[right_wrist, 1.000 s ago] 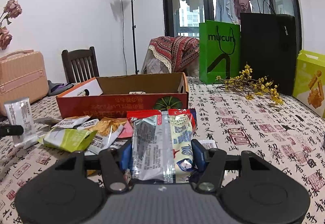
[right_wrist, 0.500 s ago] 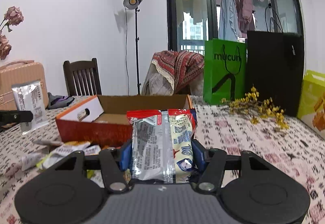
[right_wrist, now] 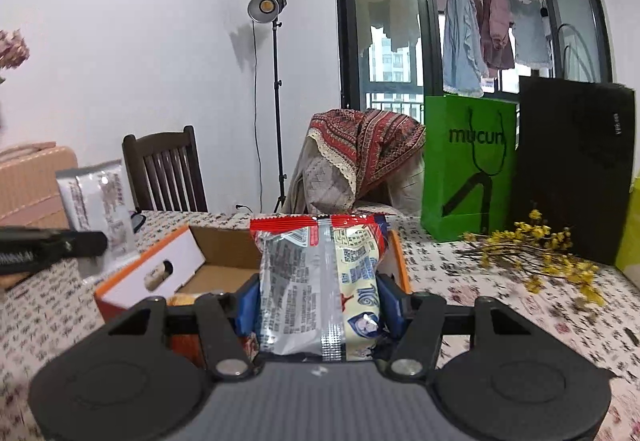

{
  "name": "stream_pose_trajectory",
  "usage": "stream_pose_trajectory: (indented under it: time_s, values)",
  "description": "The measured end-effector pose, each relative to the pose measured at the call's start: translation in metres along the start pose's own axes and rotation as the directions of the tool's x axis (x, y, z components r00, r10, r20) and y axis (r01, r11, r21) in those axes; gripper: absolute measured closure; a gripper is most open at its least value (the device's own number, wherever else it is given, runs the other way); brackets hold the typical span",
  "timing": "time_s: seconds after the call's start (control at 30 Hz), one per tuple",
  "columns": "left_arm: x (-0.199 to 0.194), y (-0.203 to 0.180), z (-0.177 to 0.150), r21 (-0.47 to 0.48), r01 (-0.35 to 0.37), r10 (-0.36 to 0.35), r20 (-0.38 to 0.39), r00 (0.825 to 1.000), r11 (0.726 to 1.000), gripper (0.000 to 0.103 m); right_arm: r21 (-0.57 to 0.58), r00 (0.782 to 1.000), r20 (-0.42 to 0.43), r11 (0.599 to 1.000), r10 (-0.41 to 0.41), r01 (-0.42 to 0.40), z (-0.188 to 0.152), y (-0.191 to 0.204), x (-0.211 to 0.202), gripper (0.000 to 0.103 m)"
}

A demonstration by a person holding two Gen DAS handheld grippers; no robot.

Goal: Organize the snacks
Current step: 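Carry both packets over the box and open both grippers to drop them, then move both grippers back to the pile and grasp a white sachet with the right gripper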

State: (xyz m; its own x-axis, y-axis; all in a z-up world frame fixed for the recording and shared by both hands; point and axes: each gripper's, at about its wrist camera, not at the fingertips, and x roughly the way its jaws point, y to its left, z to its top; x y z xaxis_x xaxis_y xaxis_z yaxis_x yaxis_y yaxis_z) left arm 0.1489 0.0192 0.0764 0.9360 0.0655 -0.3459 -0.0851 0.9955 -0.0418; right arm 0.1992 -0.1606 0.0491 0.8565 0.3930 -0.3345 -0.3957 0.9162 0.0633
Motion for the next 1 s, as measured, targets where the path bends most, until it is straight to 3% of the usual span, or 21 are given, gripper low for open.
stream_pose_trajectory:
  time_s: [0.33, 0.7, 0.73, 0.77, 0.8, 0.83, 0.87, 0.93, 1.0]
  values:
    - [0.060, -0.007, 0.016, -0.014, -0.067, 0.066, -0.058, 0.996, 0.998, 0.091, 0.076, 0.998, -0.058, 0.997, -0.018, 0.022, 0.029, -0.004, 0.070, 0.044]
    - [0.106, 0.007, 0.003, -0.033, -0.127, 0.122, -0.130, 0.984, 0.991, 0.087, 0.055, 0.987, -0.150, 0.996, -0.060, 0.069, 0.023, -0.001, 0.125, 0.043]
    - [0.107, 0.009, 0.002, -0.039, -0.128, 0.122, -0.128, 0.984, 0.991, 0.077, 0.059, 0.986, -0.156, 0.996, -0.058, 0.068, 0.021, -0.002, 0.126, 0.040]
    - [0.107, 0.013, 0.001, -0.051, -0.128, 0.121, -0.125, 0.985, 0.990, 0.058, 0.060, 0.986, -0.157, 0.996, -0.056, 0.066, 0.020, -0.004, 0.127, 0.036]
    - [0.106, 0.015, -0.001, -0.060, -0.134, 0.126, -0.119, 0.985, 0.989, 0.047, 0.061, 0.986, -0.157, 0.996, -0.056, 0.066, 0.019, -0.005, 0.127, 0.023]
    - [0.105, 0.017, -0.002, -0.066, -0.144, 0.136, -0.112, 0.984, 0.987, 0.027, 0.066, 0.986, -0.157, 0.996, -0.053, 0.064, 0.018, -0.006, 0.127, 0.009]
    - [0.103, 0.018, -0.003, -0.072, -0.154, 0.146, -0.105, 0.984, 0.986, 0.012, 0.077, 0.987, -0.154, 0.995, -0.047, 0.059, 0.017, -0.008, 0.126, 0.004]
    - [0.098, 0.021, -0.004, -0.083, -0.160, 0.153, -0.088, 0.984, 0.984, 0.000, 0.098, 0.988, -0.152, 0.994, -0.034, 0.050, 0.017, -0.012, 0.124, 0.000]
    - [0.096, 0.023, -0.004, -0.089, -0.164, 0.157, -0.088, 0.984, 0.982, 0.000, 0.105, 0.987, -0.155, 0.993, -0.036, 0.053, 0.017, -0.015, 0.123, 0.000]
